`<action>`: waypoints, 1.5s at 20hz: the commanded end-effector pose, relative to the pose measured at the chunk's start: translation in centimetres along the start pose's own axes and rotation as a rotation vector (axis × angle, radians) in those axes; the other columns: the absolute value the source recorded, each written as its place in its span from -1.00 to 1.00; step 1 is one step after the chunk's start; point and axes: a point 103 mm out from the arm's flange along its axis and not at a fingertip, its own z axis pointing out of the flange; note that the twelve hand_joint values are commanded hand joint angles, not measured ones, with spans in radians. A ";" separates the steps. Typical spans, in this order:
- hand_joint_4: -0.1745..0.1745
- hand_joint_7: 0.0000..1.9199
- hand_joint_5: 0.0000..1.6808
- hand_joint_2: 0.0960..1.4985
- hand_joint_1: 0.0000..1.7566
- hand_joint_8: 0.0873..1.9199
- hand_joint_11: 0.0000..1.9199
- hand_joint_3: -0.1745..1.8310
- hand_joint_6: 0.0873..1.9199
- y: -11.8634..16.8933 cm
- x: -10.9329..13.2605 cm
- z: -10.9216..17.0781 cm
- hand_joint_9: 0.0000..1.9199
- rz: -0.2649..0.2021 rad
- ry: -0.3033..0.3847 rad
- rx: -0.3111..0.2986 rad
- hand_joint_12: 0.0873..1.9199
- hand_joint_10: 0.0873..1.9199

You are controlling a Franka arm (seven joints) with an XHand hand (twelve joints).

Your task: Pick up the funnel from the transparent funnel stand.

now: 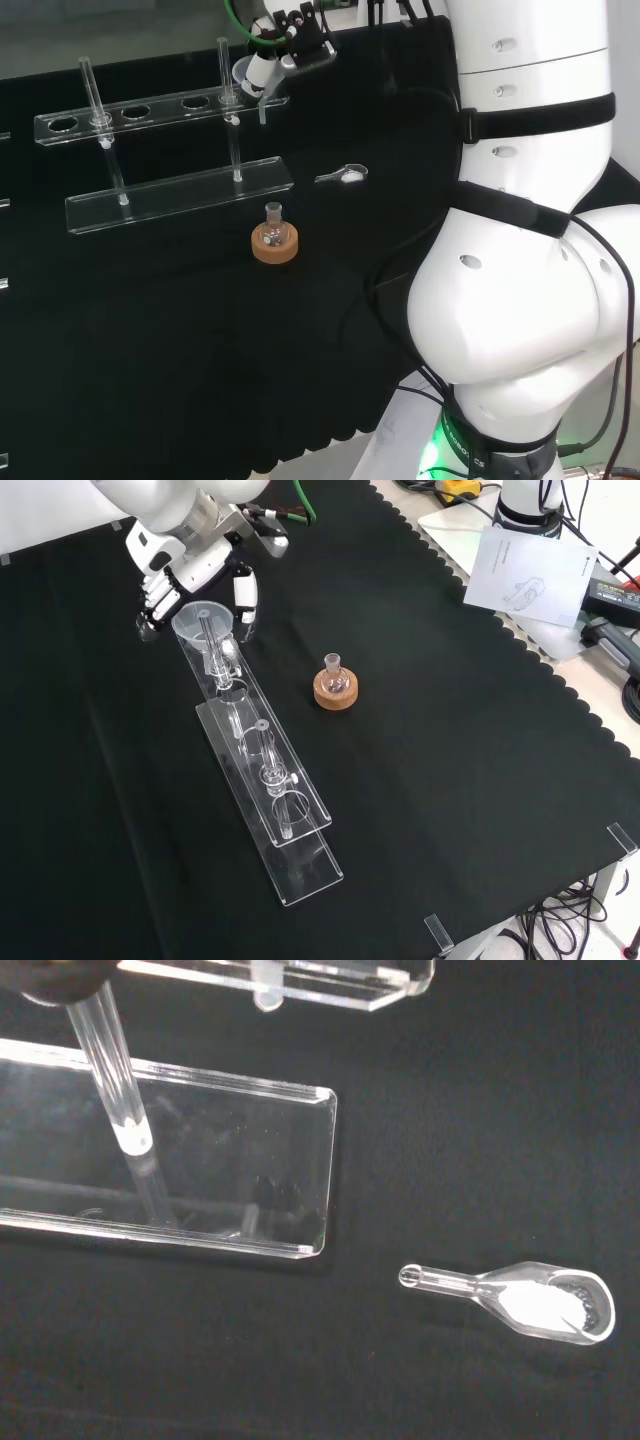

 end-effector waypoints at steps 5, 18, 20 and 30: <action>-0.22 -0.87 -0.65 -0.16 -0.21 -0.34 -0.75 -0.44 -1.00 -0.2 0.1 -0.2 -0.47 -0.002 -0.021 -0.035 0.53 -0.35; -0.35 -0.34 -0.29 -0.06 -0.09 -0.29 -0.49 -0.30 -0.54 -5.8 0.2 -5.4 0.02 0.039 -0.085 -0.241 0.36 -0.51; -0.36 -0.34 -0.30 -0.06 -0.09 -0.28 -0.48 -0.29 -0.50 -7.0 0.1 -5.8 0.02 0.046 -0.087 -0.249 0.36 -0.51; -0.37 -0.33 -0.35 -0.05 -0.09 -0.27 -0.48 -0.28 -0.48 -14.8 0.2 -5.0 0.02 0.101 -0.083 -0.263 0.36 -0.50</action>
